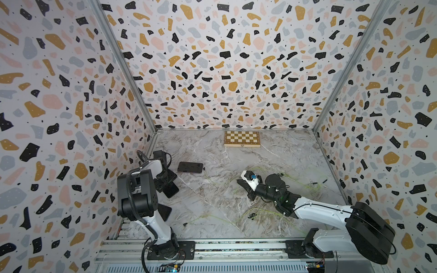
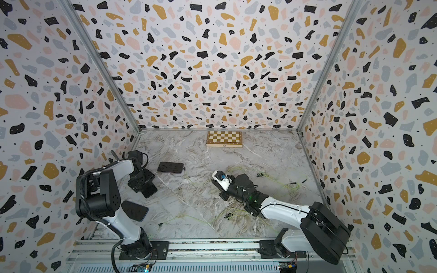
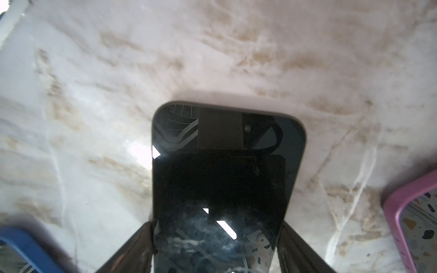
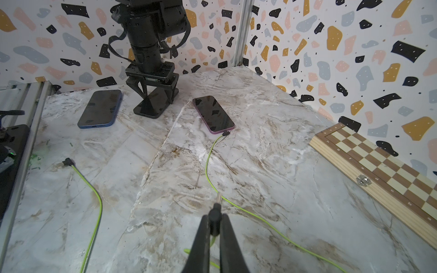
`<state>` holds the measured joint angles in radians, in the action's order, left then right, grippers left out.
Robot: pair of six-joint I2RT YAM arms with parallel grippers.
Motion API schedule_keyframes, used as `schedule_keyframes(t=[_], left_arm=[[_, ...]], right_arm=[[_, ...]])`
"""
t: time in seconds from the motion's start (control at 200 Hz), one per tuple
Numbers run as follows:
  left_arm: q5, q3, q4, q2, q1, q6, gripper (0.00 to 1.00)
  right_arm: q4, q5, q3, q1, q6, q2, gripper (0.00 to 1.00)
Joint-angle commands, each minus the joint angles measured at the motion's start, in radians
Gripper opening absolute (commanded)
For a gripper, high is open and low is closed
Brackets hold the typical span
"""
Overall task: Plug wired earphones into phones
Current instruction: Pick up the phone at the center of the board.
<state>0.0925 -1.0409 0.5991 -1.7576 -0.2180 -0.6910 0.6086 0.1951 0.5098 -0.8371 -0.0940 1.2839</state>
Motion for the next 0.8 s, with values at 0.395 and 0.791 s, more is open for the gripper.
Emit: schedule_keyframes(t=[0.395, 0.791], left_arm=[[-0.136, 0.07, 0.024, 0.179, 0.011, -0.056, 0.61], [-0.448, 0.223, -0.174, 0.63, 0.072, -0.33, 0.56]], right_arm=[[-0.003, -0.01, 0.056, 0.001, 0.128, -0.038, 0.0], [0.204, 0.074, 0.115, -0.029, 0.432, 0.088, 0.0]])
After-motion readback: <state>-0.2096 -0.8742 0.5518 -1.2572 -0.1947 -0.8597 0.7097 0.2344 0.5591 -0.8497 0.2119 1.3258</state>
